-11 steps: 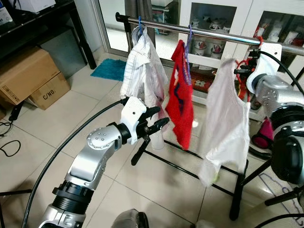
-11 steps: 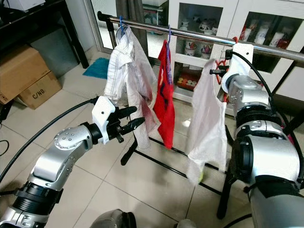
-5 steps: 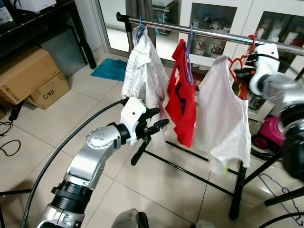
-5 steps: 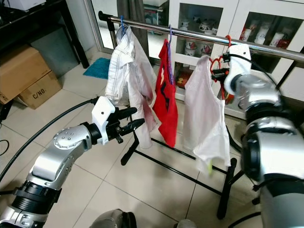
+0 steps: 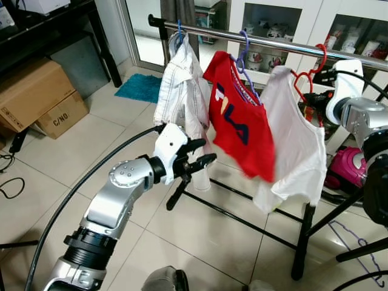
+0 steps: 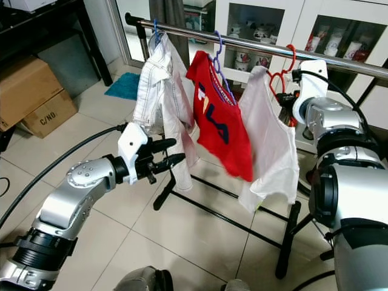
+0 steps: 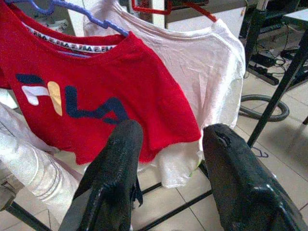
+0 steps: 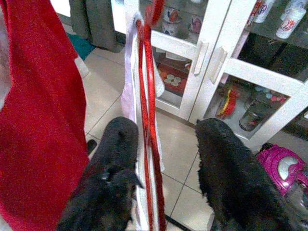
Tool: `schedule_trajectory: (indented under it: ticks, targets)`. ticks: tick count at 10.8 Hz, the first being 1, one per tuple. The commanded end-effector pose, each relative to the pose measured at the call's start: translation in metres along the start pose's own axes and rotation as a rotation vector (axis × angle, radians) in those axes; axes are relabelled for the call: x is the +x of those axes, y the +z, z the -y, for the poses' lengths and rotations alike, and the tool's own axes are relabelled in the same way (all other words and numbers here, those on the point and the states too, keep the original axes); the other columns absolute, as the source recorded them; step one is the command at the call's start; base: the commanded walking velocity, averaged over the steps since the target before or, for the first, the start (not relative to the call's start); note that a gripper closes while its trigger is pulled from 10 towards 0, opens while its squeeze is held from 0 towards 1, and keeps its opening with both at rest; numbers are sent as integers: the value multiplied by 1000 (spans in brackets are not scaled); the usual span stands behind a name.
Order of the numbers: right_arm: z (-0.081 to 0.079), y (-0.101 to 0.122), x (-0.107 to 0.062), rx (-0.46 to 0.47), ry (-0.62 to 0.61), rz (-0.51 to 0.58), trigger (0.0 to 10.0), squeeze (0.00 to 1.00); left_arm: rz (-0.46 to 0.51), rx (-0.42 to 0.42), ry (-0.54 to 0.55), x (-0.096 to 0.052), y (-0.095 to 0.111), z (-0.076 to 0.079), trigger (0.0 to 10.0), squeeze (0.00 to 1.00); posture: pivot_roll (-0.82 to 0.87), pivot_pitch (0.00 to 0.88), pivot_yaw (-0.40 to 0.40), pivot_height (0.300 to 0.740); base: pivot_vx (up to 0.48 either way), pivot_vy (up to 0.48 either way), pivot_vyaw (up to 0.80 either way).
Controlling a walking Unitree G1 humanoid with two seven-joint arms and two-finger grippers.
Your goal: Hang hanger
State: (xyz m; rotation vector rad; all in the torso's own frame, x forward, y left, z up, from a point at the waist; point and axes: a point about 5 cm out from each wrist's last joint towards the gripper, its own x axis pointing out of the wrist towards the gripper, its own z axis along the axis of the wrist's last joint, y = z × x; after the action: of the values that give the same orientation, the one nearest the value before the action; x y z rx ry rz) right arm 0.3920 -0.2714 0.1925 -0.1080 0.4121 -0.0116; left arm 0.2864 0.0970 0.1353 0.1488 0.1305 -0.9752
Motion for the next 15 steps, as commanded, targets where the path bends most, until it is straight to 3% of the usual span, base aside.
schedule_trajectory:
  ticks: [1, 2, 6, 7, 8, 11, 12, 13, 15]
  targets:
    - [-2, 10, -1, 23, 0, 26, 10000, 1000, 3, 13, -23, -1, 5, 1, 10000, 0, -58, 0, 59, 740, 0, 0, 0]
    - [-5, 12, 0, 18, 27, 30, 10000, 0, -6, 9, -35, -3, 5, 3, 10000, 0, -54, 0, 60, 740, 0, 0, 0]
    - [-17, 5, 5, -31, 35, -6, 10000, 0, -32, 1, -63, -8, 3, 6, 10000, 0, -25, 0, 55, 740, 0, 0, 0]
    - [-23, -1, 7, -29, 50, -26, 4314, 0, -37, 1, -66, -10, 3, 7, 10000, 0, -18, 0, 50, 740, 0, 0, 0]
    - [-25, -4, 8, -29, 54, -40, 0, 0, -41, 0, -69, -11, 3, 6, 10000, 0, -13, 0, 48, 740, 0, 0, 0]
    - [-29, -13, 9, -26, 52, -77, 0, 0, -55, -10, -87, -13, 3, 11, 10000, 0, 3, 0, 44, 740, 0, 0, 0]
    - [-28, -17, 9, 9, 42, -81, 1216, 0, -59, -11, -88, -14, 3, 12, 10000, 0, 13, 0, 39, 740, 0, 0, 0]
    - [-28, -18, 10, 12, 35, -86, 9961, 0, -59, -14, -83, -16, 4, 11, 10000, 0, 13, 0, 39, 740, 0, 0, 0]
    - [-27, -21, 10, 58, 1, -72, 10000, 0, -59, -16, -63, -14, 5, 10, 10000, 0, 5, 0, 46, 740, 0, 0, 0]
